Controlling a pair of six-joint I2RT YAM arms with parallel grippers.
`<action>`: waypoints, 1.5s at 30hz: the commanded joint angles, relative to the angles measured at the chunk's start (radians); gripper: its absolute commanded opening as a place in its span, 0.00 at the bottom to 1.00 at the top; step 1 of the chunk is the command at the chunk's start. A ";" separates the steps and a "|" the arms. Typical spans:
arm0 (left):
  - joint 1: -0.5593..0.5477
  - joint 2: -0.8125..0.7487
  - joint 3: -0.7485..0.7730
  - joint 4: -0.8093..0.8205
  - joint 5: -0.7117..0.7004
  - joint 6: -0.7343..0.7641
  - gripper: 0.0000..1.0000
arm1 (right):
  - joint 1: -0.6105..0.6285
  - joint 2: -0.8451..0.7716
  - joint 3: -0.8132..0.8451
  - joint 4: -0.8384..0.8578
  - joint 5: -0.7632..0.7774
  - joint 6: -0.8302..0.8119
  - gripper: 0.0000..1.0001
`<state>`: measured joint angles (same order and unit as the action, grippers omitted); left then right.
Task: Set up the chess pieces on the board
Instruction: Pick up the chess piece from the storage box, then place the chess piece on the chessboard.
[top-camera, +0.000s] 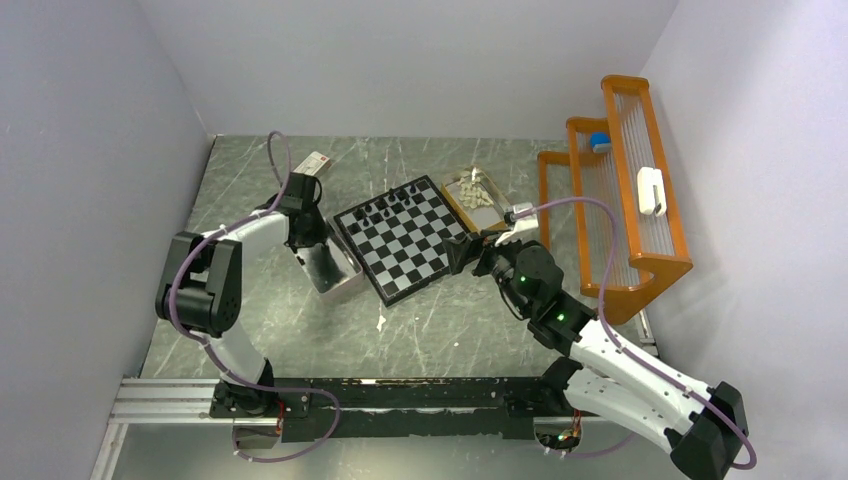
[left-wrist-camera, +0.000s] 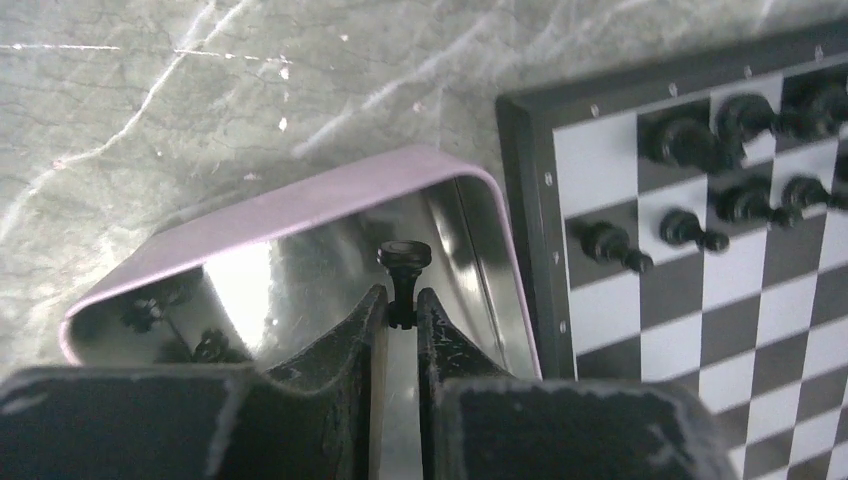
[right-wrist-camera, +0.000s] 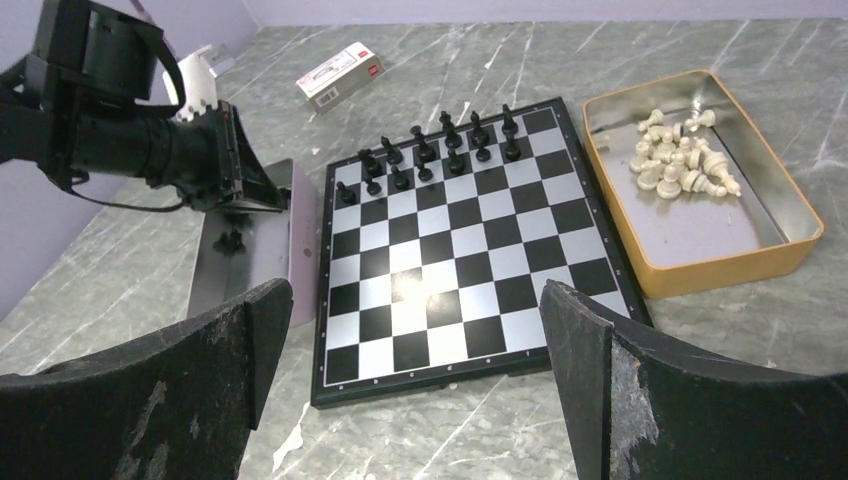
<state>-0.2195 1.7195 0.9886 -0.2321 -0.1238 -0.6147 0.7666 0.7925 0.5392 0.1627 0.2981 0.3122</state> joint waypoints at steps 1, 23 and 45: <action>0.008 -0.103 0.062 -0.159 0.099 0.172 0.13 | -0.004 0.013 -0.023 0.074 -0.050 0.004 1.00; 0.006 -0.307 0.144 -0.525 0.737 0.486 0.14 | 0.005 0.614 0.058 0.680 -0.790 -0.859 0.74; -0.012 -0.324 0.082 -0.484 0.990 0.463 0.11 | 0.129 0.866 0.363 0.363 -0.849 -1.423 0.70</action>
<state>-0.2226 1.4021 1.0645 -0.7185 0.7929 -0.1497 0.8749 1.6478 0.8616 0.6350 -0.5861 -0.9932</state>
